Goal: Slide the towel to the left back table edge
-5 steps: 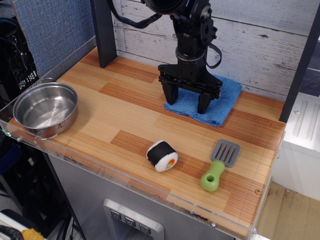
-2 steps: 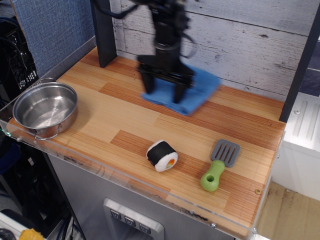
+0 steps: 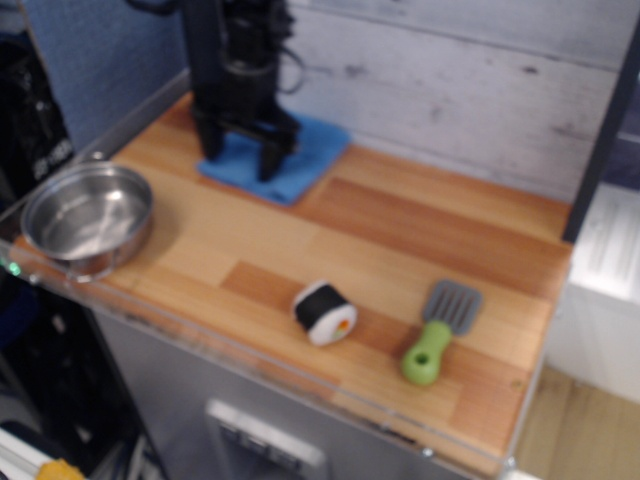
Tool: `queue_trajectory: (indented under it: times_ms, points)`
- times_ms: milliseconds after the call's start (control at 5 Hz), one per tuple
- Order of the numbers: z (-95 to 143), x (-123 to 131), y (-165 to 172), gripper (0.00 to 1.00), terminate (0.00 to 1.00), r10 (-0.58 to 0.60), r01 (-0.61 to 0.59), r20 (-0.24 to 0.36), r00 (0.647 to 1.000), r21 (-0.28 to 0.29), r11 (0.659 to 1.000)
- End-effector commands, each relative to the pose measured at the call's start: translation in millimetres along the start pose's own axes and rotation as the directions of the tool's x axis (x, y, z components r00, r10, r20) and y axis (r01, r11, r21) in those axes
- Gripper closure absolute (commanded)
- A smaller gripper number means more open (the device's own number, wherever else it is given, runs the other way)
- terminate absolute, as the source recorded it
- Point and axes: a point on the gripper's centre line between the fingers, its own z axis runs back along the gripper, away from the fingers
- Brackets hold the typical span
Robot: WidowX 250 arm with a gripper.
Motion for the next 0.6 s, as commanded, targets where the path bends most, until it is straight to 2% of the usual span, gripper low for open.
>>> queue_trajectory:
  times_ms: [0,200,400]
  points:
    - [-28.0,-33.2,47.3,0.00,0.00,0.039,-0.037,-0.128,0.991,0.019,0.999]
    - [-18.8,-31.5,38.4,0.00,0.00,0.053,-0.062,-0.127,0.990,-0.066,0.996]
    - [26.3,-15.4,45.0,0.00,0.00,0.116,-0.120,-0.033,0.993,-0.212,0.970]
